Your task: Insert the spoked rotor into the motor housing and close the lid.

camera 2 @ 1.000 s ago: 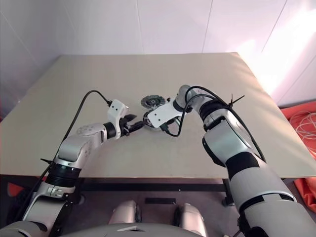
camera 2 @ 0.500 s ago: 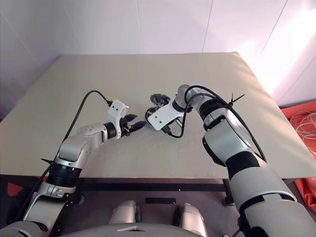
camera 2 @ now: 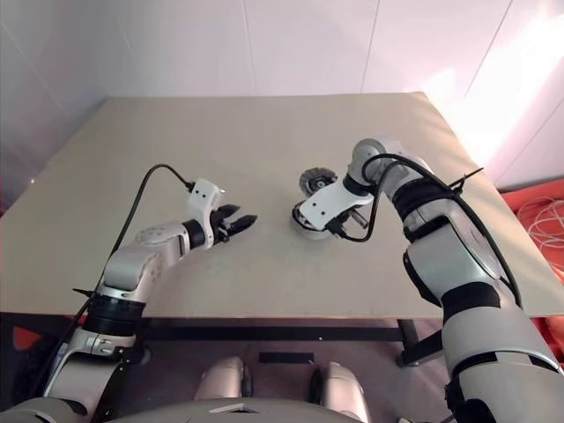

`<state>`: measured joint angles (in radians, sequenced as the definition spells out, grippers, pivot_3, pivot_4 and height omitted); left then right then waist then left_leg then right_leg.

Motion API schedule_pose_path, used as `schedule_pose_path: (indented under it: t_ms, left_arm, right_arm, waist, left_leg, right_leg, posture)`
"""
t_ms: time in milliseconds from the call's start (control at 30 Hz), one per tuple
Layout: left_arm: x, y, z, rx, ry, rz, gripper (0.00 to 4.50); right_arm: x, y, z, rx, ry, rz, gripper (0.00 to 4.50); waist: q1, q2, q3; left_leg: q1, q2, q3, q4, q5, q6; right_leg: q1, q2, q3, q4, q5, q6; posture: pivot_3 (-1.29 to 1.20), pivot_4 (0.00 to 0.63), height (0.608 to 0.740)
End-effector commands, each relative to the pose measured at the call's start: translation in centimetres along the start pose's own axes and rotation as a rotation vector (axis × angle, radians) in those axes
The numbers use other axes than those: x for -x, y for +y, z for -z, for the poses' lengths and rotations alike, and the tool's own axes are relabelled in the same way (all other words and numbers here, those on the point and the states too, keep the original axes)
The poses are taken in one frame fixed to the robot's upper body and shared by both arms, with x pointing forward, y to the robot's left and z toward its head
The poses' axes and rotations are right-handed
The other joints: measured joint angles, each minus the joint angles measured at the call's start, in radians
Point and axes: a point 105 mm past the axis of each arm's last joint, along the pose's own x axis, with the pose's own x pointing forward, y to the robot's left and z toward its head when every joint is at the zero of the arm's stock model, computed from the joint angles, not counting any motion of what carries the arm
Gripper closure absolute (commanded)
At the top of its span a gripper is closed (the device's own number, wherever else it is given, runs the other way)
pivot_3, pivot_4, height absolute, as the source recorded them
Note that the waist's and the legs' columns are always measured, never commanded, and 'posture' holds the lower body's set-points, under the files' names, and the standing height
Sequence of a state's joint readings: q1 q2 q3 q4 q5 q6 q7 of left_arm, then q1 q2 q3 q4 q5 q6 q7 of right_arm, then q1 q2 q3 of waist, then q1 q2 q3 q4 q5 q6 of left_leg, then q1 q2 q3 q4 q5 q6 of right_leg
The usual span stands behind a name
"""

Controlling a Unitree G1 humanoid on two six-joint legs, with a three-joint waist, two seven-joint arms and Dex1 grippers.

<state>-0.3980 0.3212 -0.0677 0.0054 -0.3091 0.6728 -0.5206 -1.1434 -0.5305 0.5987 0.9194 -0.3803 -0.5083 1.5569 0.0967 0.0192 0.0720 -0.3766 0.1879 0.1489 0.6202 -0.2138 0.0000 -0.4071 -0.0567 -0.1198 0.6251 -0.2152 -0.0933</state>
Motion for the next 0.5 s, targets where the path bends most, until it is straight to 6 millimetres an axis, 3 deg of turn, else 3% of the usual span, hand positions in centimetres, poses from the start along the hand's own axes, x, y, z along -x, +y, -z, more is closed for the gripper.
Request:
schedule_pose_path:
  t_ms: [33, 100, 167, 500]
  left_arm:
    - [0.7, 0.7, -1.2, -0.008, -0.049, -0.034, 1.39]
    - [0.9, 0.9, -1.1, 0.003, -0.053, -0.044, 1.39]
    - [1.2, 1.1, -0.9, 0.01, -0.051, -0.056, 1.39]
    - [1.4, 1.0, -0.4, 0.023, -0.044, -0.067, 1.39]
  right_arm:
    - [0.0, -0.4, -2.4, -0.217, -0.118, 0.005, 4.5]
    - [-0.5, -2.4, -3.9, -0.426, -0.203, 0.084, 4.5]
    - [-0.6, -2.9, -4.9, -0.59, -0.234, 0.09, 4.5]
    - [0.3, -5.2, -8.2, -0.973, -0.302, 0.14, 4.5]
  waist:
    - [0.0, 0.0, 0.0]
    - [-0.003, 0.0, 0.0]
    - [-0.006, 0.0, 0.0]
    - [0.004, 0.0, 0.0]
  left_leg:
    - [0.0, 0.0, 0.0, 0.0, 0.0, 0.0]
    - [0.0, 0.0, 0.0, 0.0, 0.0, 0.0]
    - [0.001, 0.002, 0.0, 0.0, 0.001, -0.001]
    - [0.005, 0.003, -0.001, -0.001, 0.001, -0.007]
  right_leg:
    - [0.0, 0.0, 0.0, 0.0, 0.0, 0.0]
    - [0.001, 0.0, 0.0, 0.0, 0.0, 0.0]
    - [0.001, 0.002, 0.0, 0.0, 0.0, 0.0]
    - [0.002, 0.003, 0.0, -0.001, 0.0, 0.0]
  posture:
    - [0.0, 0.0, 0.74]
    - [0.0, 0.0, 0.74]
    - [0.0, 0.0, 0.74]
    - [0.0, 0.0, 0.74]
